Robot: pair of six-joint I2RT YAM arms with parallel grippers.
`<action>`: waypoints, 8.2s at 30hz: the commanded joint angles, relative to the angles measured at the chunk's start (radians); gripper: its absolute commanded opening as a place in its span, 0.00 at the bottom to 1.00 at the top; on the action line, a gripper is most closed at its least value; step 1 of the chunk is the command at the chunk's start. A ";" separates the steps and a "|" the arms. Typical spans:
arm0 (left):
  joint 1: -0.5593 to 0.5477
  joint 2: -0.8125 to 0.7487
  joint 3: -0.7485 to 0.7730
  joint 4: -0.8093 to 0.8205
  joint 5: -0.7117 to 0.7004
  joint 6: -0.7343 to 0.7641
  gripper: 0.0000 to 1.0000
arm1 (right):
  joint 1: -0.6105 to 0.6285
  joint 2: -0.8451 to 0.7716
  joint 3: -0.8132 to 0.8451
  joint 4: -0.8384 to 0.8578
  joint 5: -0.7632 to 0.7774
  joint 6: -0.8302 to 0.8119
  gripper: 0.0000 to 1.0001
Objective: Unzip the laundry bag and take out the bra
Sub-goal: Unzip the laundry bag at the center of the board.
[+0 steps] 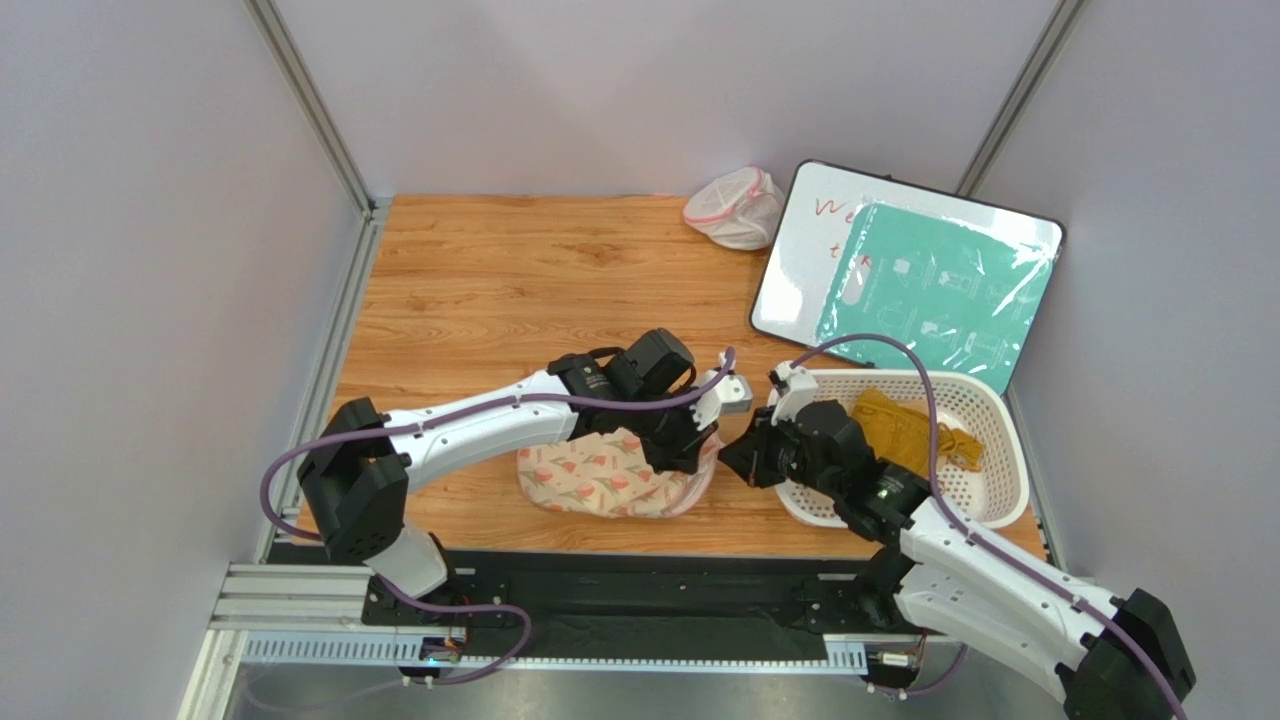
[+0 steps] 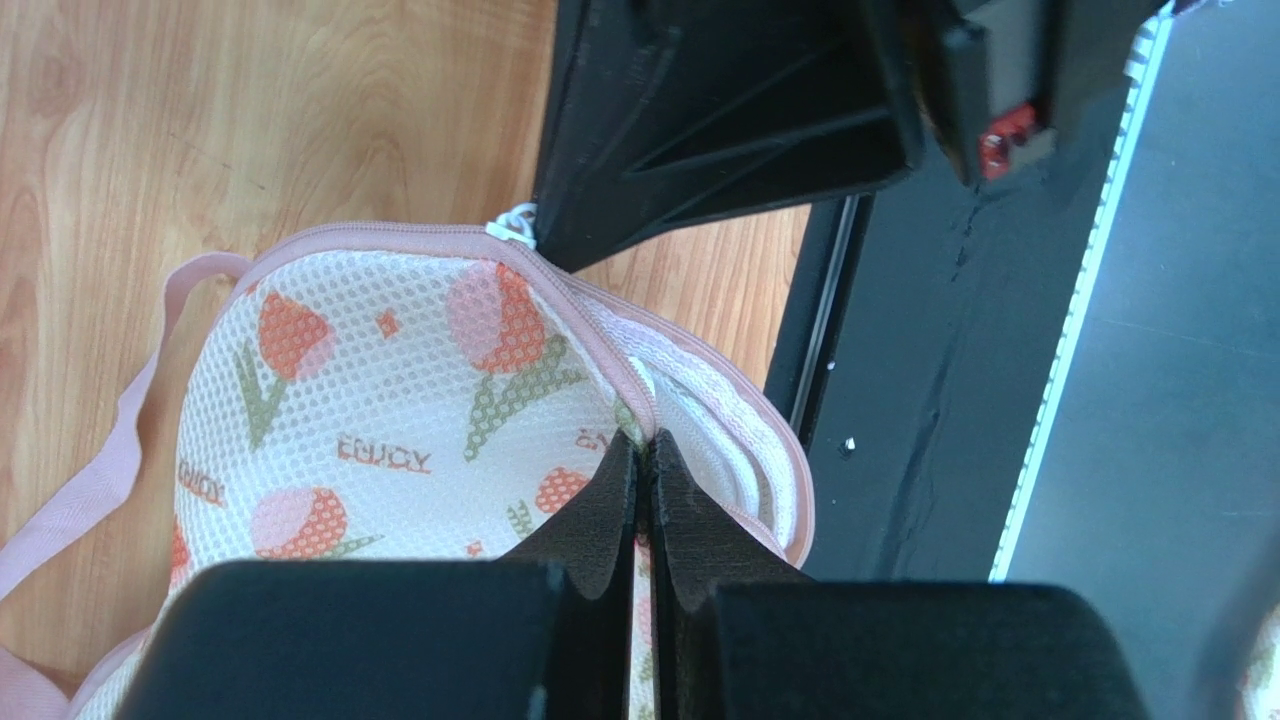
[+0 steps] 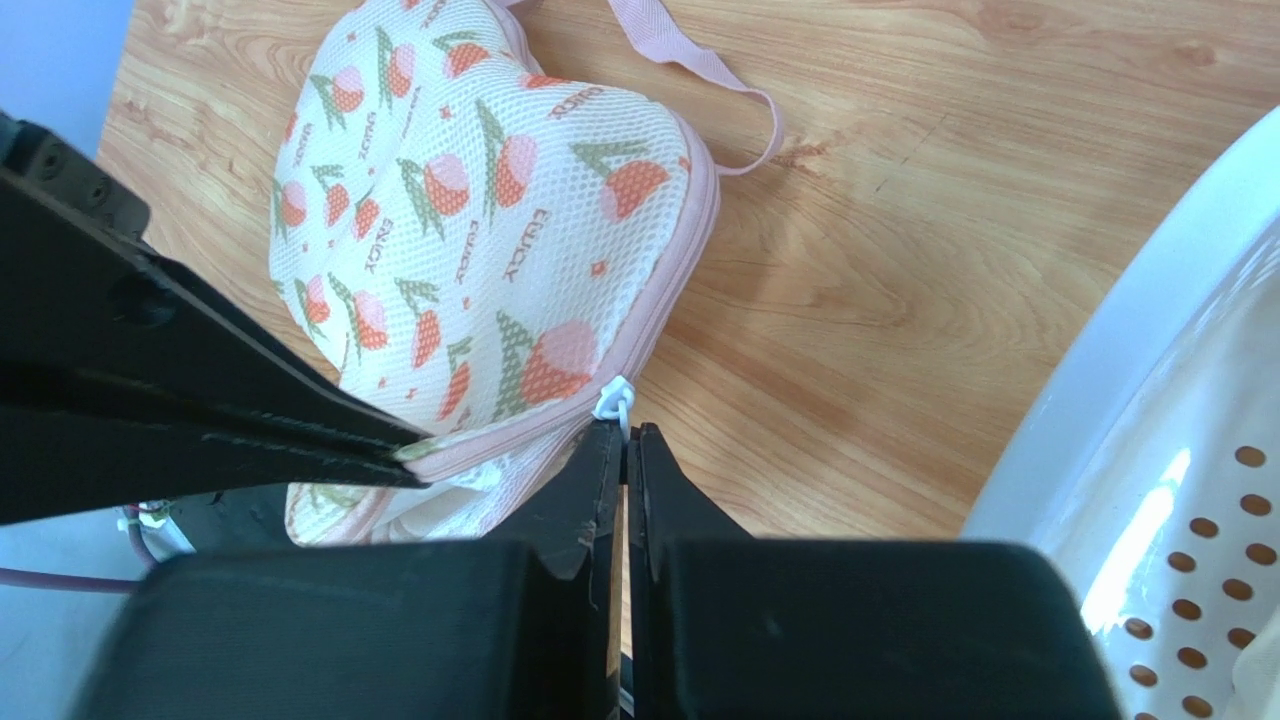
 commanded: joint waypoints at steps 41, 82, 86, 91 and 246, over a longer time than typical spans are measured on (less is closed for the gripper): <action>0.137 -0.474 -0.487 0.107 -0.391 -0.678 0.83 | -0.090 0.010 0.023 -0.030 0.067 -0.022 0.00; 0.140 -0.324 -0.233 0.274 -0.151 -0.310 0.88 | 0.216 -0.052 -0.061 -0.020 0.130 0.159 0.00; 0.049 -0.403 -0.392 0.384 -0.159 -0.364 0.85 | 0.246 -0.020 -0.047 -0.010 0.150 0.165 0.00; -0.046 -0.393 -0.466 0.440 -0.226 -0.397 0.84 | 0.269 0.003 -0.041 0.006 0.167 0.174 0.00; -0.235 -0.586 -0.719 0.308 -0.490 -0.506 0.00 | 0.310 0.155 0.031 0.008 0.225 0.154 0.00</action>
